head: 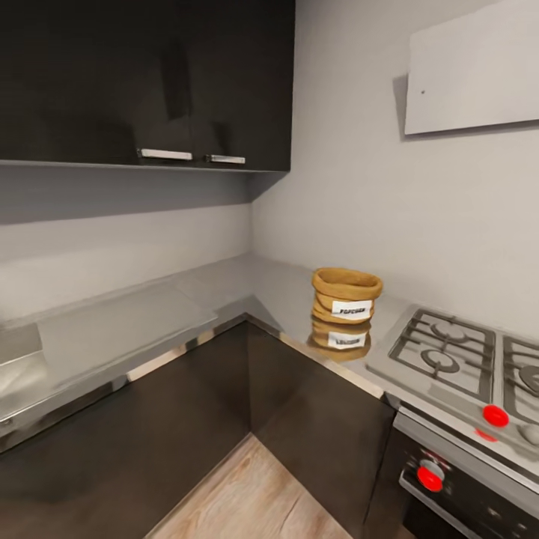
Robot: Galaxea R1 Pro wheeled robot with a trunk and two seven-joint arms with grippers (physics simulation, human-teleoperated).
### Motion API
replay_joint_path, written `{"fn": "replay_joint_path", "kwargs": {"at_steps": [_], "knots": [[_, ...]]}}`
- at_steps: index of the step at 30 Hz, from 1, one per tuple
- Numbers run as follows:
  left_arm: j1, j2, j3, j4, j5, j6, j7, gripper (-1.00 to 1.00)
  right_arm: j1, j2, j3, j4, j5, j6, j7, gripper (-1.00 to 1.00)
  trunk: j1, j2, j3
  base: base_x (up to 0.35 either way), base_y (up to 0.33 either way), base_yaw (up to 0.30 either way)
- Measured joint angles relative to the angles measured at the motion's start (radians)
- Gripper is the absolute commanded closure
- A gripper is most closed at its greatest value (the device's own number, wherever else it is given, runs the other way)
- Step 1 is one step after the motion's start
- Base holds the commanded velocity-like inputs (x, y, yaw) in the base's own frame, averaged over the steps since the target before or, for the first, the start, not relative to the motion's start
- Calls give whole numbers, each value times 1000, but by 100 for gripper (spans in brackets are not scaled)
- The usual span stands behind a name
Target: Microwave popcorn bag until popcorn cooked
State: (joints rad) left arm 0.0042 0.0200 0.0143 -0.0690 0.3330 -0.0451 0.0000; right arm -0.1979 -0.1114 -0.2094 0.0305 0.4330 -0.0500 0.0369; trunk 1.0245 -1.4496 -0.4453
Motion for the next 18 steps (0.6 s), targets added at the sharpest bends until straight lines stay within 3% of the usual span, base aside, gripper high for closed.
{"fn": "replay_joint_path", "kwargs": {"at_steps": [18], "knots": [[0,0,0,0,0,0,0,-100,0,0,0,0,0,-5,0,-100,0,0,0,252,137,-2]]}}
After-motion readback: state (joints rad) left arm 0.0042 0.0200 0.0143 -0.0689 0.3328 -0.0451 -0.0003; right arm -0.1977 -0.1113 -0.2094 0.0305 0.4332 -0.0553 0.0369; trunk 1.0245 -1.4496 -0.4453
